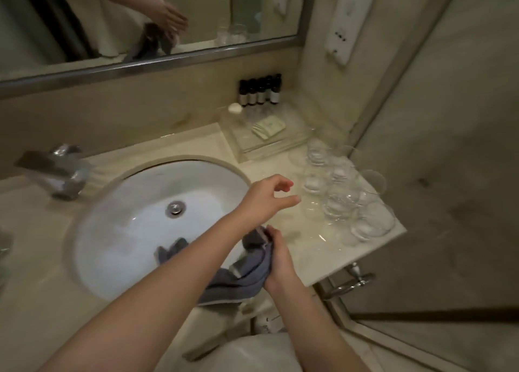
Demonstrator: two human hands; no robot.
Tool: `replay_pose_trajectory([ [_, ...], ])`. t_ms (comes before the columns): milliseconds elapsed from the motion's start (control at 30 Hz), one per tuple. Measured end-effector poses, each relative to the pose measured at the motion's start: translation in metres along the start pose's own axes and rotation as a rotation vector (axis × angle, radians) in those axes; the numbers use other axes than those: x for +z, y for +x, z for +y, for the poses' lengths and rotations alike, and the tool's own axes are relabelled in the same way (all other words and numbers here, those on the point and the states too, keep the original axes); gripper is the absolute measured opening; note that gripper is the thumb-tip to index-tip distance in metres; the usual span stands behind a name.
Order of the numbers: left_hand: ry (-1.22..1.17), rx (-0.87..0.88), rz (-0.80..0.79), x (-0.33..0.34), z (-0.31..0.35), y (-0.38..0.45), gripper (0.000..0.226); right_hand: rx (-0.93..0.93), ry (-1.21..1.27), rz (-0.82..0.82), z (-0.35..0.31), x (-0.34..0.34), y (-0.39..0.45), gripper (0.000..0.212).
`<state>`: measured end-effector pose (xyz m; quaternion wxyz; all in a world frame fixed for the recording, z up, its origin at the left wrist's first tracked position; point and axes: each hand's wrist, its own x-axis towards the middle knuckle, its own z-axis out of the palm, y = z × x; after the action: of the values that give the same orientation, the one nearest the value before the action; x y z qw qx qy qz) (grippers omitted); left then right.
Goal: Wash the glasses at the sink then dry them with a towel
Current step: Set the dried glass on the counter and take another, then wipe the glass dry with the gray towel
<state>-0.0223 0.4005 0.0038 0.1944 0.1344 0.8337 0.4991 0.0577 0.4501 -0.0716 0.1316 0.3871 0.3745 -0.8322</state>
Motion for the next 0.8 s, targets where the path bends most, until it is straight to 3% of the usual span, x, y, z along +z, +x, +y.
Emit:
replay_pose_trajectory([
  [133, 0.015, -0.033, -0.028, 0.037, 0.014, 0.046, 0.040, 0.049, -0.073, -0.008, -0.009, -0.017, 0.017, 0.027],
  [367, 0.038, -0.137, 0.109, 0.042, 0.018, 0.105, 0.057, 0.130, -0.097, -0.082, -0.019, -0.022, 0.038, 0.019],
  [533, 0.155, -0.182, 0.008, 0.049, 0.018, 0.129, 0.087, 0.190, -0.133, -0.122, -0.029, -0.029, 0.052, 0.030],
  [800, 0.258, -0.220, -0.107, 0.069, 0.011, 0.149, 0.098, 0.125, -0.124, -0.129, -0.050, -0.033, 0.056, 0.015],
])
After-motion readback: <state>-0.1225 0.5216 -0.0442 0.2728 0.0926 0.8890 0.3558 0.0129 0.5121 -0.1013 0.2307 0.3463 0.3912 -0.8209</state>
